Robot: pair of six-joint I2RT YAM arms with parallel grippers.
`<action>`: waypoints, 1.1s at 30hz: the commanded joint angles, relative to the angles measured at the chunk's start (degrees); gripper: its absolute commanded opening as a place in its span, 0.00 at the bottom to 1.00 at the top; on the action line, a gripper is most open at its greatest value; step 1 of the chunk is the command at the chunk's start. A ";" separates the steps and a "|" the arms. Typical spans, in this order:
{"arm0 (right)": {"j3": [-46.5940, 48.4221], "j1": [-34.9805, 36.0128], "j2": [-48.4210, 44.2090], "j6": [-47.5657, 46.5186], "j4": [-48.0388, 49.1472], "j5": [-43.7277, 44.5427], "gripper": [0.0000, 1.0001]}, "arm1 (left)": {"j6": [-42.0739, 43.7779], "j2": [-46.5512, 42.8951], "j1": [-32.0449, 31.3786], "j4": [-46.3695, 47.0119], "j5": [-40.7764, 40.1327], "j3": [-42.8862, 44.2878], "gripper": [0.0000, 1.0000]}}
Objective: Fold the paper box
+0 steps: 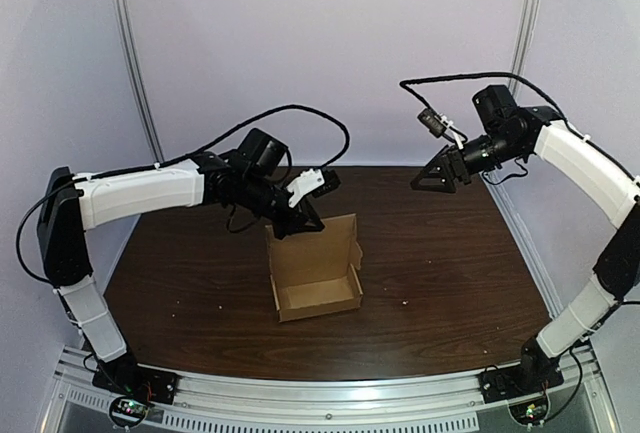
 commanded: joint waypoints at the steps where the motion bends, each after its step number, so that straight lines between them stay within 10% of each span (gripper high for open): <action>1: -2.73 -1.45 4.34 0.95 4.10 -2.87 1.00 | 12.07 3.60 -3.28 -1.87 -11.56 5.99 0.00; 6: 0.72 -1.98 7.79 -6.25 -5.19 -4.74 0.95 | 18.26 7.82 -3.94 -1.36 -15.19 9.83 0.03; 17: 0.13 -1.98 8.81 -24.44 -16.08 -2.47 0.81 | 8.54 1.50 -5.77 8.09 -23.83 8.87 0.56; 28: -2.59 2.18 8.63 -31.24 -3.36 9.60 0.74 | -27.25 -13.52 -8.23 -1.48 -46.83 -1.00 0.60; 33: -1.78 6.54 11.41 -34.19 -0.12 13.65 0.73 | -35.18 -15.21 -8.96 -5.18 -45.40 -5.10 0.56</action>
